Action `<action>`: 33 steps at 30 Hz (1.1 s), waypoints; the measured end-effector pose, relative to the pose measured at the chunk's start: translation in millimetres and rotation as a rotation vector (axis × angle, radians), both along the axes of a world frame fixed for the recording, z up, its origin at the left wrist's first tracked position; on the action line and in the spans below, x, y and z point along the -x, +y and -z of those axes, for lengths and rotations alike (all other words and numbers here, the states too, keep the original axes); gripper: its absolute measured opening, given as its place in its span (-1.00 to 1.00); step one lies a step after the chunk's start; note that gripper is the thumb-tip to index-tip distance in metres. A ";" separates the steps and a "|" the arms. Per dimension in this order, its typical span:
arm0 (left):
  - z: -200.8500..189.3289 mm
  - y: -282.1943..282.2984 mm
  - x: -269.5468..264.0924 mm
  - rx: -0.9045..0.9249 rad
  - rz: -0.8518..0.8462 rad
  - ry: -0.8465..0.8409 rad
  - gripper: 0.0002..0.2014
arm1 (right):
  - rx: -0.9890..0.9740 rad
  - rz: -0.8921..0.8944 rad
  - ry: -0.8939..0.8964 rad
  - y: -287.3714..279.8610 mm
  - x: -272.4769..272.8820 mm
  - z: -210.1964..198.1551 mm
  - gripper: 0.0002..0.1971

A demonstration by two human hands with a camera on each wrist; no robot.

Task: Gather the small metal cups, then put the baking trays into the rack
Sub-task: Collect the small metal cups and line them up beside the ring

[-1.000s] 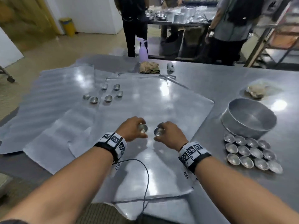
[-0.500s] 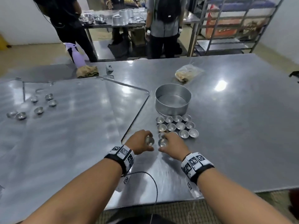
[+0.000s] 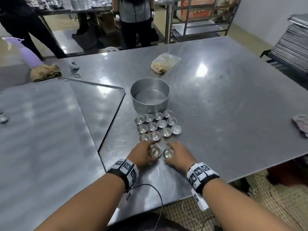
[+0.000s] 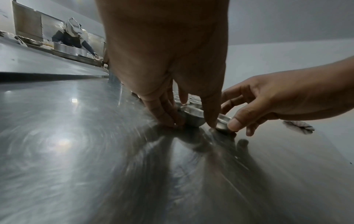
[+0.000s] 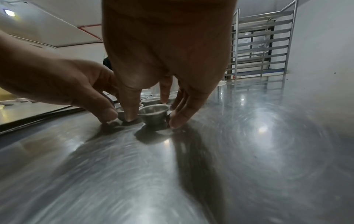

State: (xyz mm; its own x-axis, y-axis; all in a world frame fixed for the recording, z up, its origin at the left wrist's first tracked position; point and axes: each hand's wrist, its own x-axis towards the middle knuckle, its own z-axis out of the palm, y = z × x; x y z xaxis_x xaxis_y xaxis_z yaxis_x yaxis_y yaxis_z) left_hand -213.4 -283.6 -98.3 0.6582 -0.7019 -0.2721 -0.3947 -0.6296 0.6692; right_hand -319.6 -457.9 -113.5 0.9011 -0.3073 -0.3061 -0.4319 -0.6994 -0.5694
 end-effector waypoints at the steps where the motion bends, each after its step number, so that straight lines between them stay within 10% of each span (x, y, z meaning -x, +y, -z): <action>1: 0.0 1.1 0.2 0.012 -0.016 0.007 -0.47 | -0.002 0.012 0.006 1.2 -0.2 0.5 -0.17; 20: 19.1 -11.9 -13.4 0.094 0.147 -0.062 -0.77 | 0.074 0.267 -0.054 10.9 4.2 7.2 -0.46; 33: 7.7 -52.3 18.5 0.063 -0.072 -0.125 -0.70 | 0.004 0.061 -0.069 -55.9 3.5 0.2 -0.45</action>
State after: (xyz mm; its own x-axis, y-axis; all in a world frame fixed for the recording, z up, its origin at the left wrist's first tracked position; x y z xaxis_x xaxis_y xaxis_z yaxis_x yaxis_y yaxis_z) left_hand -232.0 -335.9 -106.0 0.7333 -0.6650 -0.1418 -0.4333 -0.6177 0.6563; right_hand -323.1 -513.8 -113.8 0.8993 -0.3636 -0.2431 -0.4342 -0.6748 -0.5967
